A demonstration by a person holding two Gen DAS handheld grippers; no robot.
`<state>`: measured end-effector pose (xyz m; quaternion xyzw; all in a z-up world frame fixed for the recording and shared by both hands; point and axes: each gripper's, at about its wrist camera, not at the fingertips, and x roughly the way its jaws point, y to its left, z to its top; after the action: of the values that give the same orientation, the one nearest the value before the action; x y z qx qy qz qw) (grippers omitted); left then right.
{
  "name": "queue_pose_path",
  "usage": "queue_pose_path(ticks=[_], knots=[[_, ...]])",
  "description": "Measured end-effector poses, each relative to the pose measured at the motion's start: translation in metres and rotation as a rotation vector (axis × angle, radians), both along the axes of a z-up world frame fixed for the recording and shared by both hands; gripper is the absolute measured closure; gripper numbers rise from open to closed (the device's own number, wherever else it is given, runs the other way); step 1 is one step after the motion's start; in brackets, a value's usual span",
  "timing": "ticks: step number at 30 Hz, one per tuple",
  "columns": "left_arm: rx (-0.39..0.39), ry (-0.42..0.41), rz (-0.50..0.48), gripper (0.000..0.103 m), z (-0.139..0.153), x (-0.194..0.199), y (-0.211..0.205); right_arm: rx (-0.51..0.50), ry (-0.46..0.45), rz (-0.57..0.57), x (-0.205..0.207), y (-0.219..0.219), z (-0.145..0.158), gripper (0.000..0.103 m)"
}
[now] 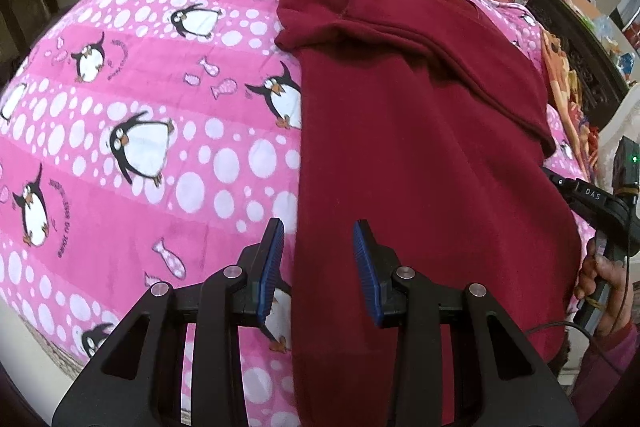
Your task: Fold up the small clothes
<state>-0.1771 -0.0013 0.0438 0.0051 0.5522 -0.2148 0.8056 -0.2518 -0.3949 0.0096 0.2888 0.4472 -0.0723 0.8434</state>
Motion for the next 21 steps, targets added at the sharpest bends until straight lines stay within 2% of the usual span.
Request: queue_pose_path(ticks=[2,3,5,6,7,9,10,12,15,17,21], knots=[[-0.031,0.029,-0.006,0.068,0.000,-0.004,0.003,0.059,-0.012,-0.005,-0.010,-0.005,0.006,0.092],[-0.040,0.042,-0.010,0.068,0.000,-0.006,0.005,0.080,-0.013,0.001,-0.017,-0.007,0.011,0.087],[-0.054,0.066,-0.025,0.068,0.000,-0.012,0.009,0.082,-0.021,0.026,-0.032,-0.006,0.021,0.068],[-0.059,0.072,-0.033,0.068,0.001,-0.015,0.011,0.068,-0.025,0.048,-0.044,-0.005,0.029,0.053],[-0.065,0.081,-0.042,0.066,0.001,-0.019,0.013,0.061,-0.027,0.062,-0.051,-0.003,0.034,0.051],[-0.085,0.102,-0.054,0.049,0.001,-0.027,0.019,0.065,-0.020,0.107,-0.073,-0.001,0.044,0.051],[-0.102,0.112,-0.053,0.047,0.001,-0.031,0.023,0.071,-0.013,0.123,-0.084,0.000,0.047,0.051],[-0.127,0.138,-0.041,0.046,0.000,-0.041,0.031,0.084,0.000,0.152,-0.104,0.001,0.050,0.050],[-0.114,0.160,-0.031,0.046,-0.004,-0.054,0.040,0.104,0.012,0.162,-0.129,0.002,0.047,0.047],[-0.114,0.186,-0.027,0.046,-0.009,-0.061,0.043,0.122,0.021,0.153,-0.145,0.004,0.040,0.041],[-0.132,0.197,-0.022,0.044,-0.010,-0.071,0.043,0.172,0.049,0.143,-0.161,0.011,0.018,0.040]])
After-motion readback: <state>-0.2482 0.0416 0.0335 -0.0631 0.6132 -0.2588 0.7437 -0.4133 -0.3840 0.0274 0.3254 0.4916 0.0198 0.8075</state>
